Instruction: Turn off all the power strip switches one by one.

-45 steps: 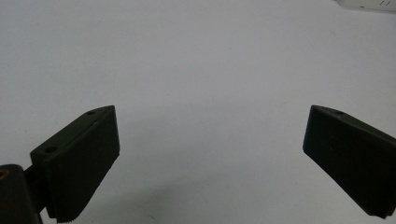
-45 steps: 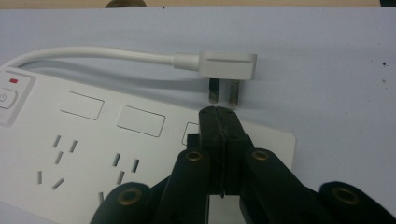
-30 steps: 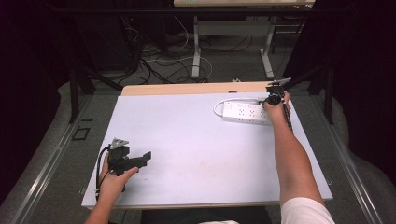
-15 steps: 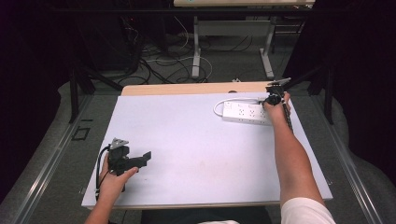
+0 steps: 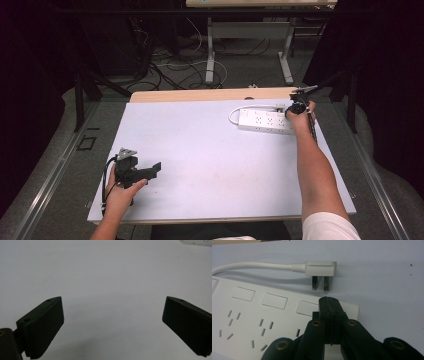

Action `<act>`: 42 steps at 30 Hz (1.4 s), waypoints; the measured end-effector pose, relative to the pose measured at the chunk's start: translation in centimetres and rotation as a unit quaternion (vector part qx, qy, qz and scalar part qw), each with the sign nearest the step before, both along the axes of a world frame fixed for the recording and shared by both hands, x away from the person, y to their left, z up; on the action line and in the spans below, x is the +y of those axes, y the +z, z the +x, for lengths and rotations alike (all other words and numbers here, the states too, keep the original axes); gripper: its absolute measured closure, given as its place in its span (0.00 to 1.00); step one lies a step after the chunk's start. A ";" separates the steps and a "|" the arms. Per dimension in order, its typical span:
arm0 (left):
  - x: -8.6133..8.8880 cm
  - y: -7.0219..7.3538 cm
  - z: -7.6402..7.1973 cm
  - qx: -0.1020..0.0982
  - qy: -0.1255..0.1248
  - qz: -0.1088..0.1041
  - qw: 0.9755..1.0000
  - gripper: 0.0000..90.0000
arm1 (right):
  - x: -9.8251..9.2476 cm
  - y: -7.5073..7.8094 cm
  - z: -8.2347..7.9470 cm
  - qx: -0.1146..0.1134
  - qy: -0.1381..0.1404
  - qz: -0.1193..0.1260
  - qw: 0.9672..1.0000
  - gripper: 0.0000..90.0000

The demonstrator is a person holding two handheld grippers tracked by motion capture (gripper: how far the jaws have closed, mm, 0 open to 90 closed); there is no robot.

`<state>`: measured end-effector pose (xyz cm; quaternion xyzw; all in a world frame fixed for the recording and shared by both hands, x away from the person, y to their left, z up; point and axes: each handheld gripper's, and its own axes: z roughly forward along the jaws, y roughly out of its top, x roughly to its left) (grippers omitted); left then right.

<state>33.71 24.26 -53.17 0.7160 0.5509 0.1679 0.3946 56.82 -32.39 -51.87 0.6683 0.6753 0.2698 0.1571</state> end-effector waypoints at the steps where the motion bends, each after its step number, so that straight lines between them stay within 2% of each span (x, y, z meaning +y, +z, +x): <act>1: -0.1 -0.1 0.0 -0.004 0.002 -0.001 1.000 0.04 | -0.1 -0.1 0.0 -0.007 -0.001 0.003 1.000 1.00; 3: -0.1 0.0 0.0 -0.002 -0.001 0.003 1.000 0.04 | -0.1 -0.2 0.0 -0.012 0.003 0.002 1.000 1.00; 5: -0.2 0.0 0.1 -0.003 0.000 0.000 1.000 0.04 | 0.1 -0.1 -0.1 -0.013 -0.002 -0.009 1.000 1.00; 8: -0.3 0.0 0.2 -0.005 -0.001 0.001 1.000 0.04 | 0.2 0.0 -0.2 -0.014 0.010 -0.009 1.000 1.00; 9: -0.3 -0.1 0.2 -0.004 -0.002 0.001 1.000 0.04 | 0.5 0.1 -0.3 -0.018 0.004 -0.004 1.000 1.00; 15: -0.5 0.0 0.2 -0.002 -0.008 0.004 1.000 0.04 | 0.5 0.5 -1.1 -0.020 0.023 -0.012 0.999 1.00; 17: -0.6 0.0 0.3 -0.007 -0.007 0.001 1.000 0.04 | 0.5 0.7 -1.5 -0.024 0.033 -0.017 0.999 1.00; 19: -0.7 0.1 0.3 -0.001 -0.010 0.004 1.000 0.04 | 0.6 0.8 -1.9 -0.030 0.036 -0.015 0.999 1.00; 23: -1.0 0.1 0.4 -0.005 -0.012 0.003 1.000 0.04 | 0.5 1.2 -2.7 -0.026 0.054 -0.004 0.998 0.96; 26: -1.0 0.1 0.5 -0.008 -0.016 0.004 1.000 0.04 | 0.7 1.7 -3.5 -0.032 0.063 0.004 0.997 0.96; 32: -1.1 0.1 0.6 -0.006 -0.017 0.003 1.000 0.04 | 1.1 2.0 -5.3 -0.037 0.092 0.014 0.995 0.91; 35: -1.1 0.0 0.7 -0.008 -0.017 0.002 1.000 0.04 | 1.3 2.1 -6.3 -0.048 0.102 0.018 0.993 0.84; 36: -1.1 0.0 0.7 -0.007 -0.018 0.004 1.000 0.04 | 1.3 2.1 -6.7 -0.048 0.111 0.011 0.993 0.82; 39: -1.2 0.0 0.7 -0.005 -0.019 0.004 1.000 0.04 | 1.6 2.4 -7.9 -0.062 0.128 0.014 0.990 0.77; 42: -1.3 0.0 0.7 -0.006 -0.019 0.003 1.000 0.04 | 2.1 2.4 -9.1 -0.058 0.144 0.019 0.988 0.71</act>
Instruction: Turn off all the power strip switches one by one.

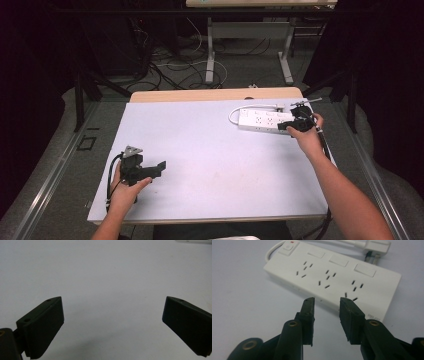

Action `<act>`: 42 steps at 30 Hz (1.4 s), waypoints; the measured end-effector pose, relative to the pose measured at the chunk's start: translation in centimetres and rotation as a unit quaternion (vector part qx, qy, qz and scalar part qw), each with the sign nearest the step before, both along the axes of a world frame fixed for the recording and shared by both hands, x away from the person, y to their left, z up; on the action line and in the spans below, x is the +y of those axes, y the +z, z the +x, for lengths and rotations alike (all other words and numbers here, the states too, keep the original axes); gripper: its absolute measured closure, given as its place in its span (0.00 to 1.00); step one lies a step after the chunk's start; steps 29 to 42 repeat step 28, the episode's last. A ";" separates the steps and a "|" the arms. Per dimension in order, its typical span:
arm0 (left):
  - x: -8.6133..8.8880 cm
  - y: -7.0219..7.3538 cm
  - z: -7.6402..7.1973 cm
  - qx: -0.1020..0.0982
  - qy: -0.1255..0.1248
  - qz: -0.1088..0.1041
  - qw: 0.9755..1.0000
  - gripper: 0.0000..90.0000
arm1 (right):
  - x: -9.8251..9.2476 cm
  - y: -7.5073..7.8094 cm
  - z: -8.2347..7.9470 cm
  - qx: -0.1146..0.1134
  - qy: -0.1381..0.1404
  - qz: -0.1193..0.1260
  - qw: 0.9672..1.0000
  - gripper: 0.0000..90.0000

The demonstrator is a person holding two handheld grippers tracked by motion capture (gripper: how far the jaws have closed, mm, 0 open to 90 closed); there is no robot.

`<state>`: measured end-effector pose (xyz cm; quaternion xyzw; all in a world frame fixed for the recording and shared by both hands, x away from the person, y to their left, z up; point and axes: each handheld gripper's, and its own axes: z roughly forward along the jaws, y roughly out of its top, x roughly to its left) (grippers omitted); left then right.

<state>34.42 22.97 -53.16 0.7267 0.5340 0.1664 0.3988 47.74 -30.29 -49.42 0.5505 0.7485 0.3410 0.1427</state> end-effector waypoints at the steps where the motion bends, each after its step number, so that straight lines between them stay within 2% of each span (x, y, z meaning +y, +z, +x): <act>1: 0.0 0.0 0.0 0.000 0.001 0.000 1.000 0.04 | 0.2 0.0 -0.4 -0.004 0.010 -0.002 1.000 0.69; 4: 0.0 0.0 0.0 0.001 0.000 0.003 1.000 0.04 | 0.8 0.1 -1.7 -0.011 0.027 -0.009 1.000 0.61; 8: 0.0 0.0 0.0 0.002 -0.001 0.003 1.000 0.04 | 1.6 0.1 -3.5 -0.049 0.049 -0.033 0.997 0.54; 9: 0.0 0.0 -0.1 0.002 0.000 0.003 1.000 0.04 | 1.7 0.0 -4.0 -0.056 0.053 -0.034 0.996 0.52; 10: 0.0 0.0 -0.1 0.002 0.000 0.003 1.000 0.04 | 1.8 -0.1 -4.4 -0.053 0.055 -0.025 0.997 0.49; 11: 0.0 0.0 -0.1 0.001 0.000 0.002 1.000 0.04 | 1.8 -0.2 -4.8 -0.049 0.054 -0.014 0.997 0.47; 12: 0.0 0.0 -0.1 0.000 0.001 0.002 1.000 0.04 | 1.8 -0.3 -5.1 -0.054 0.057 -0.007 0.997 0.45; 16: 0.0 0.0 -0.1 -0.001 0.000 0.001 1.000 0.04 | 1.8 -1.0 -6.8 -0.067 0.052 0.003 0.996 0.38; 20: 0.1 0.0 -0.1 -0.002 0.001 0.003 1.000 0.04 | 1.8 -1.8 -8.3 -0.088 0.047 -0.014 0.995 0.36; 23: 0.1 0.1 -0.1 -0.002 0.001 0.002 1.000 0.04 | 1.8 -2.1 -9.4 -0.091 0.045 -0.022 0.995 0.34; 27: 0.1 0.0 -0.1 -0.001 0.001 0.003 1.000 0.04 | 1.8 -2.5 -10.8 -0.084 0.042 -0.010 0.996 0.34; 42: 0.1 0.0 -0.1 -0.003 0.002 0.003 1.000 0.04 | 1.8 -2.6 -11.0 -0.084 0.046 -0.008 0.995 0.33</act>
